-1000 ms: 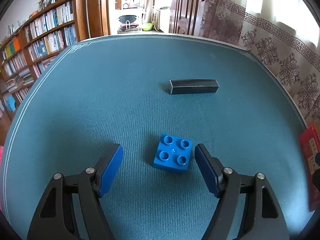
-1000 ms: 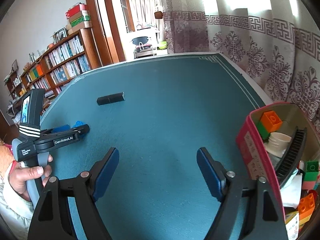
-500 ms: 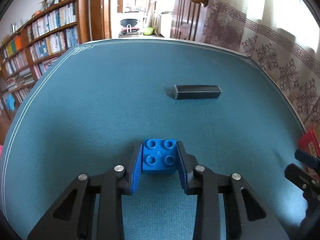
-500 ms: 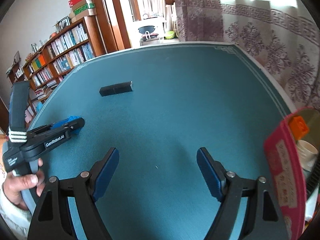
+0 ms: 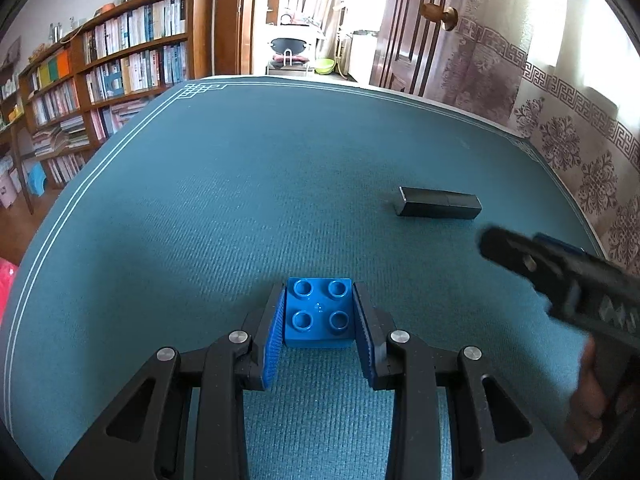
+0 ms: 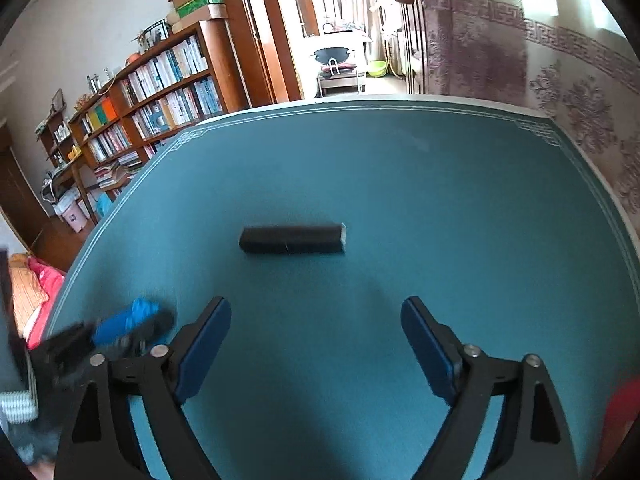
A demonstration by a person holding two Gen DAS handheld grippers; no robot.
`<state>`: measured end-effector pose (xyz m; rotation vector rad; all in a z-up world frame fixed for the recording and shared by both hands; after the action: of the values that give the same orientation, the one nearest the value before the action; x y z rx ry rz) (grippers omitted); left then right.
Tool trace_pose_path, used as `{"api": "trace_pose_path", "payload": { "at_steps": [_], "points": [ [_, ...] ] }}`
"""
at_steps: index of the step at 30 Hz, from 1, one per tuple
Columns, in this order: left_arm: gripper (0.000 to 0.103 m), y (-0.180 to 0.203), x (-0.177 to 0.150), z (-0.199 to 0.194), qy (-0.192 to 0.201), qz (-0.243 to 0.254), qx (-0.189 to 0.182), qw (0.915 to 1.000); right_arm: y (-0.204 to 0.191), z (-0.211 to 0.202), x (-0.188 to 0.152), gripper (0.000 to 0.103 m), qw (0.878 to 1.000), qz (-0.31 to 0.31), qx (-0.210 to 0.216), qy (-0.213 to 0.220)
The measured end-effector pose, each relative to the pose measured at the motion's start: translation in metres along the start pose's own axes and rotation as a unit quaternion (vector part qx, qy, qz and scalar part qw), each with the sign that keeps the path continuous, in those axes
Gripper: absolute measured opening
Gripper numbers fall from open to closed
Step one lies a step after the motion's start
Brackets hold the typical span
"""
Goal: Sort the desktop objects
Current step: 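Grasp the blue Lego brick with the left gripper while the right gripper grasps the black bar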
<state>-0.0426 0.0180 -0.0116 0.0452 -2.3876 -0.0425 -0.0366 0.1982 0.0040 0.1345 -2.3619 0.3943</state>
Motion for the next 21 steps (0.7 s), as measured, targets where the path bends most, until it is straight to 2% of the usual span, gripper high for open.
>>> {"api": "trace_pose_path", "payload": {
  "at_steps": [2,9,13,16,18,19,21],
  "points": [
    [0.035,-0.001,0.0,0.001,0.0,-0.001,-0.001,1.0,-0.002,0.01,0.009,0.099,1.0,0.005,0.007,0.001],
    [0.035,-0.001,0.0,0.0,0.0,-0.001,-0.001,1.0,0.004,0.03,0.037,0.099,0.999,-0.037,0.009,0.015],
    [0.035,0.0,0.0,0.001,0.0,0.002,0.001,1.0,0.013,0.047,0.051,0.099,0.998,-0.038,0.048,-0.005],
    [0.035,0.0,0.0,0.001,0.0,0.002,0.001,1.0,0.013,0.06,0.055,0.099,0.994,-0.04,0.095,-0.037],
    [0.035,0.0,0.0,0.001,0.0,0.001,0.001,1.0,0.009,0.065,0.053,0.095,0.99,-0.053,0.119,-0.054],
    [0.035,0.001,0.0,0.001,0.0,0.001,0.001,1.0,0.006,0.066,0.049,0.09,0.987,-0.063,0.13,-0.065],
    [0.035,0.001,0.0,0.001,0.0,0.001,0.001,1.0,-0.001,0.063,0.04,0.083,0.985,-0.095,0.125,-0.074]
  ]
}}
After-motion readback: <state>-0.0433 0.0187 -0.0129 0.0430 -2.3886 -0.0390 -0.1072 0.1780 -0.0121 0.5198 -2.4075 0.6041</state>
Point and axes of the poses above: each gripper's, at about its wrist camera, not at the fingertips, and z roughly the way its jaws point, y to its right, x to its top, the point moved 3 cm from there along z, roughly the way its jaws point, and after that the axes turned 5 degrees about x, right-handed, at the moved point
